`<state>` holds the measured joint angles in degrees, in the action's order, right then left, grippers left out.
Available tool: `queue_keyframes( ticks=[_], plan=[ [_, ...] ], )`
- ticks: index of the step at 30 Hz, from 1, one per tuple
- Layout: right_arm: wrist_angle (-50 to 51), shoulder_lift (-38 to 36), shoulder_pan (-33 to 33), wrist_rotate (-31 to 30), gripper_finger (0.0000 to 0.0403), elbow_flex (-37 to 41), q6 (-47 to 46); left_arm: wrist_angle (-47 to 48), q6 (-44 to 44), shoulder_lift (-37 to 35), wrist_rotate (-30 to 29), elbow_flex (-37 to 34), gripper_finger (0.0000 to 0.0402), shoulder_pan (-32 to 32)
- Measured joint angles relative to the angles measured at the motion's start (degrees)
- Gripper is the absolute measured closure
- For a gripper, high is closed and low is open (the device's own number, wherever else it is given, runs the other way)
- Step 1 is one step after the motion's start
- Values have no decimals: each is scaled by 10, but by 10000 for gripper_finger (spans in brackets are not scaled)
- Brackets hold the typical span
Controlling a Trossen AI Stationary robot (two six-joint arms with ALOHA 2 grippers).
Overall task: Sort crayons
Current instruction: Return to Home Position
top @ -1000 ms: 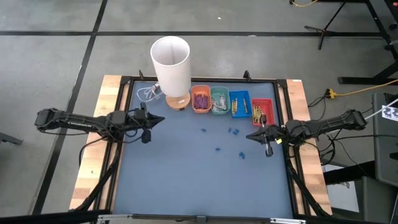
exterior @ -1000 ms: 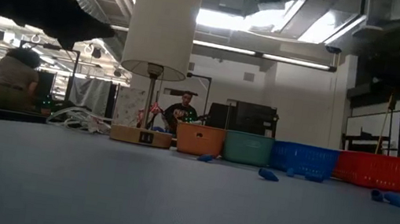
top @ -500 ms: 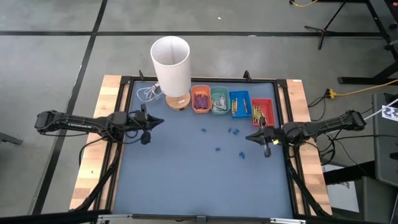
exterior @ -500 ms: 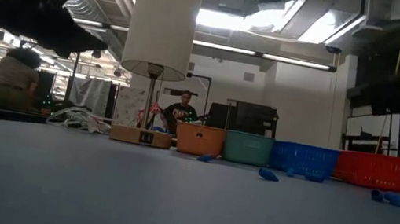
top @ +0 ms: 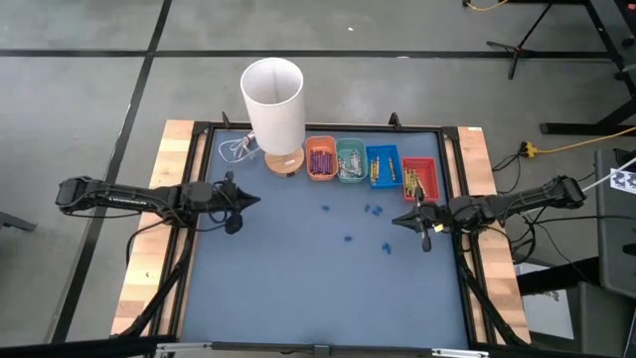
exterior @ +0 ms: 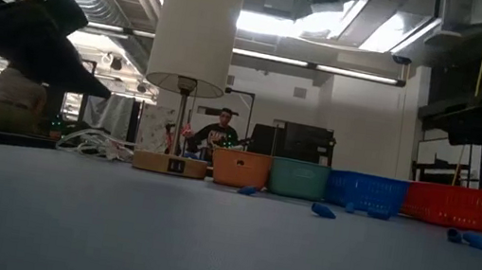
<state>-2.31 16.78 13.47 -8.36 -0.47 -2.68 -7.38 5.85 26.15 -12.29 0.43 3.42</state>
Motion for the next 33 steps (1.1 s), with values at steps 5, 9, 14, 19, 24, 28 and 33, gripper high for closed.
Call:
queue_keyframes(
  ticks=[5, 9, 14, 19, 24, 28, 33],
  plan=[
    [0, 0, 0, 0, 400, 0, 0, 21, 28, 0, -3, 0, 402, 0],
    [1, 0, 0, 0, 400, 0, 0, 20, 27, 0, -4, 0, 402, 0],
    [1, 0, 0, 0, 400, 0, 0, 20, 26, 0, -4, 0, 402, 0],
    [1, 0, 0, 1, 400, 0, 0, 20, 26, 0, -4, 0, 402, 0],
    [0, 0, 0, 1, 400, 0, 0, 19, 26, -3, -5, 0, 402, -1],
    [-2, -4, 0, 1, 400, 0, 0, 18, 26, -26, -5, 0, 402, -9],
    [-3, -28, 0, 1, 400, 0, 0, 17, 26, -61, -5, 0, 401, -27]
  ],
)
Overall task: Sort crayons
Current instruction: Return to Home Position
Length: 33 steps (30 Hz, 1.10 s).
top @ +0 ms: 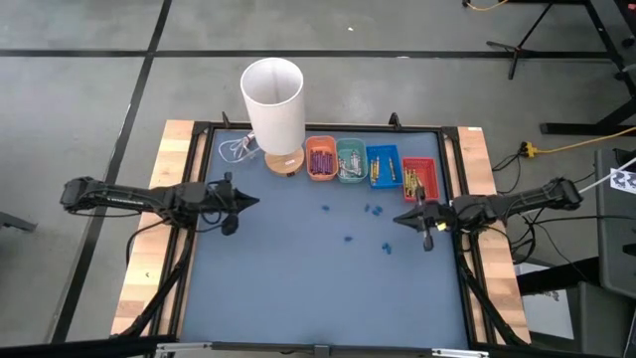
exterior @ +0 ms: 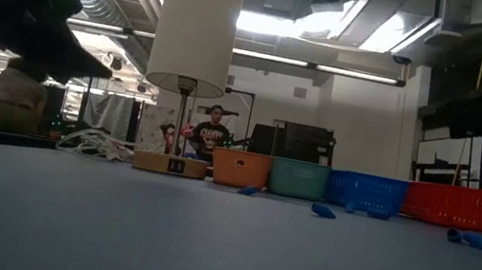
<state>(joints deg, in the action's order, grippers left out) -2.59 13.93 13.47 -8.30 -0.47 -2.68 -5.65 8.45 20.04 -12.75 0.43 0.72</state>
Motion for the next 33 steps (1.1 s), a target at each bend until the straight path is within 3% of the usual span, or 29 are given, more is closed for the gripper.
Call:
queue_keyframes(
  ticks=[18, 33],
  plan=[
    [-2, -116, 0, 0, 400, 0, 0, 1, 0, -86, 0, 0, 402, -20],
    [-2, -138, 0, 0, 400, 0, 0, 1, 0, -161, 0, 0, 401, -19]
  ],
)
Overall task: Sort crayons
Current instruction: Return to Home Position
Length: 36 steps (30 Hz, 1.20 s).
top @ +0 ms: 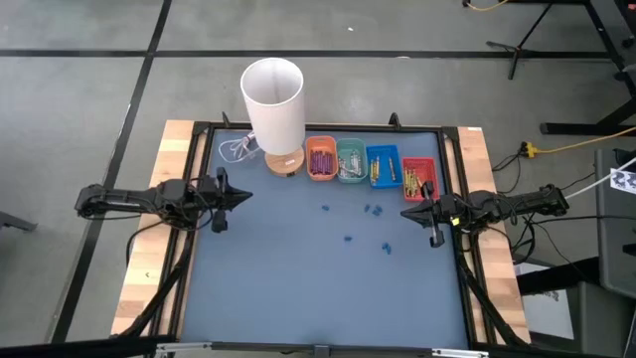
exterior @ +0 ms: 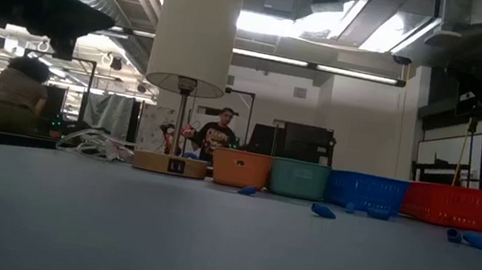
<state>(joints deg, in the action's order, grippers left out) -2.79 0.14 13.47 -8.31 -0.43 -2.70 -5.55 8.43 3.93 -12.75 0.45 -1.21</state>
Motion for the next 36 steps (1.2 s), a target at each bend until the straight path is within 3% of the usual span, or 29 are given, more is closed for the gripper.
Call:
queue_keyframes(
  ticks=[7, 17, 36],
  plan=[
    [1, 0, -4, 1, 400, 0, 0, 0, 0, -34, 0, 0, 401, 0],
    [2, 0, -83, 4, 400, 0, 0, -3, 0, -38, 0, 1, 401, 0],
    [3, 0, -83, 4, 400, 0, 0, -5, 0, -38, 0, 0, 401, 0]
  ],
)
